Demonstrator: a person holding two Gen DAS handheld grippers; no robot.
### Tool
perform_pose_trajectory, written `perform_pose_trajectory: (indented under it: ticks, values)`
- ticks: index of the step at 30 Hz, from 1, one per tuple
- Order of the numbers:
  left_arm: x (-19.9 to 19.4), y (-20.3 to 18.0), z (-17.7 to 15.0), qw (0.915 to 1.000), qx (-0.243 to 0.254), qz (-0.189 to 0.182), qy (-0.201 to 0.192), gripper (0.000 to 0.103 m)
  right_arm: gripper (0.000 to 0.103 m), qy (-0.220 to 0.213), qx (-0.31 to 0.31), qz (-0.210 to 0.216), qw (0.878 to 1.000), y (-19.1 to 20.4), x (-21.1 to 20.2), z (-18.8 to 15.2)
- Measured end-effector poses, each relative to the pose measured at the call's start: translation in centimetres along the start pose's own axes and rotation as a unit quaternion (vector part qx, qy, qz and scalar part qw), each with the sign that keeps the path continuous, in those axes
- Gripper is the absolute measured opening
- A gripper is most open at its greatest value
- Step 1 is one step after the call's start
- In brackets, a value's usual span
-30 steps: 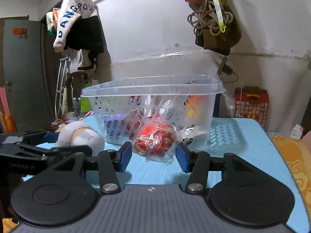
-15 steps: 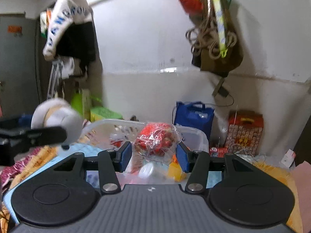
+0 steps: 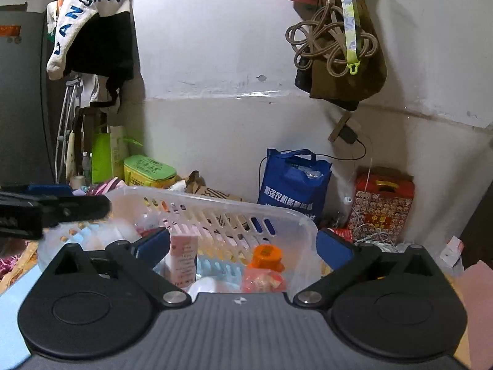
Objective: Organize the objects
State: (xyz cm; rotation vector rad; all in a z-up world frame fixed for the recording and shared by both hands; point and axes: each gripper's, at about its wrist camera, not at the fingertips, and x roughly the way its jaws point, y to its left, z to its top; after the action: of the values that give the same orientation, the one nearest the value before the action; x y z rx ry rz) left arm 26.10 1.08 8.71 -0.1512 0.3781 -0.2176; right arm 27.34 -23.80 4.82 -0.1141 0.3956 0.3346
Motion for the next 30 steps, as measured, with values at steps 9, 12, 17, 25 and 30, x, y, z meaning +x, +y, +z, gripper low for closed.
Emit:
perform_pose_trajectory:
  ticks: [9,12,17,25,30]
  values:
    - [-4.3,-1.1,-1.0,0.9990,0.004,0.017,-0.041,0.103,0.103,-0.015,0.006,0.015,1.000,0.7,-2.4,0.3]
    - [-4.9,-1.5,-1.2,0.9998,0.002,0.012,-0.017,0.103,0.103,-0.007,-0.007,0.000,1.000,1.3,-3.3,0.2]
    - [-5.6,-1.7,-1.8,0.9999,0.000,0.010,0.005,0.103,0.103,0.001,-0.058,-0.079,0.995,2.8,-4.0,-0.6]
    - [-6.9,-2.9,-2.7,0.9987,0.019,0.044,0.017,0.103,0.103,0.046,0.015,-0.030,0.998,1.0,-5.4,-1.2]
    - [-7.1,-3.7,-2.7,0.9977,0.022,0.058,0.026,0.103,0.103,0.046,0.072,0.000,0.996,-0.7,-5.7,-1.6]
